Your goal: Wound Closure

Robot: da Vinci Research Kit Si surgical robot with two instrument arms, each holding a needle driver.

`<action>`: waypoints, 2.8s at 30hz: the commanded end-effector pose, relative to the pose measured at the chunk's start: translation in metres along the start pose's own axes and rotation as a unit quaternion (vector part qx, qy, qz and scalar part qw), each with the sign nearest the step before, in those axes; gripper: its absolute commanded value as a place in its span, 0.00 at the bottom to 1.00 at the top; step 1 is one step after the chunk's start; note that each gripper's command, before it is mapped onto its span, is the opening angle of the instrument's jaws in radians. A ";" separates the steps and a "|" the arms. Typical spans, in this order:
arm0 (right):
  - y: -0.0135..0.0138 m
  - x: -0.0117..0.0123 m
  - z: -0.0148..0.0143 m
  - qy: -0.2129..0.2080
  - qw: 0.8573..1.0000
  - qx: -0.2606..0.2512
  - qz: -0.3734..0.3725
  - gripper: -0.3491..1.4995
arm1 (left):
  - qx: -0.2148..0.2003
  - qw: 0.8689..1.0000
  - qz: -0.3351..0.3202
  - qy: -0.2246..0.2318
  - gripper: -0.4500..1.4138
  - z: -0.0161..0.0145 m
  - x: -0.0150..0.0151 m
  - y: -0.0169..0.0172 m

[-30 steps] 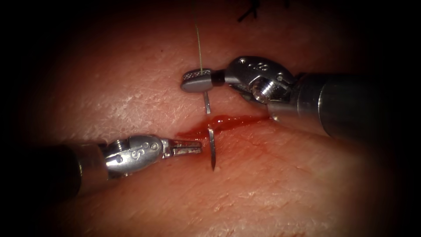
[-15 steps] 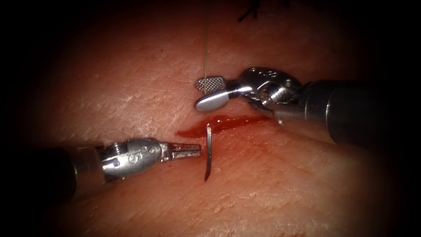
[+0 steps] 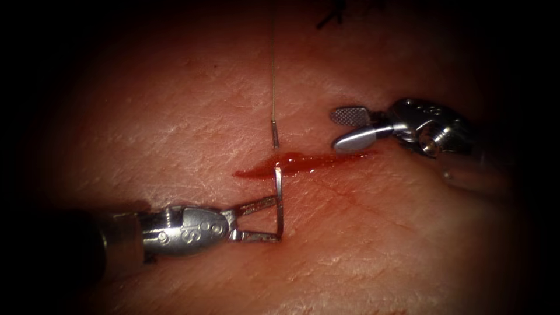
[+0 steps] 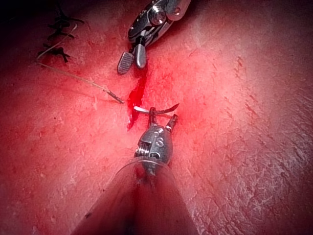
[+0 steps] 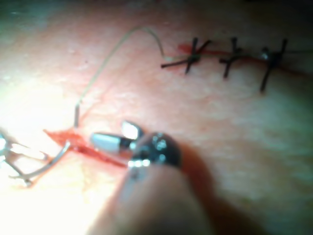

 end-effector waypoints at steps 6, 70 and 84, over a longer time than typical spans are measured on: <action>0.0006 -0.0026 0.0014 0.001 1.000 -0.002 -0.010 0.90 | 0.004 1.000 0.001 -0.001 0.49 0.0018 -0.0002 -0.0007; -0.0077 0.0005 -0.0023 0.066 0.993 0.046 0.082 0.65 | 0.082 0.995 0.022 0.060 0.00 -0.0075 0.0143 -0.0150; -0.0049 0.0015 -0.0026 0.055 0.982 0.068 0.166 0.63 | 0.036 0.993 0.084 0.073 0.00 -0.0016 0.0082 -0.0018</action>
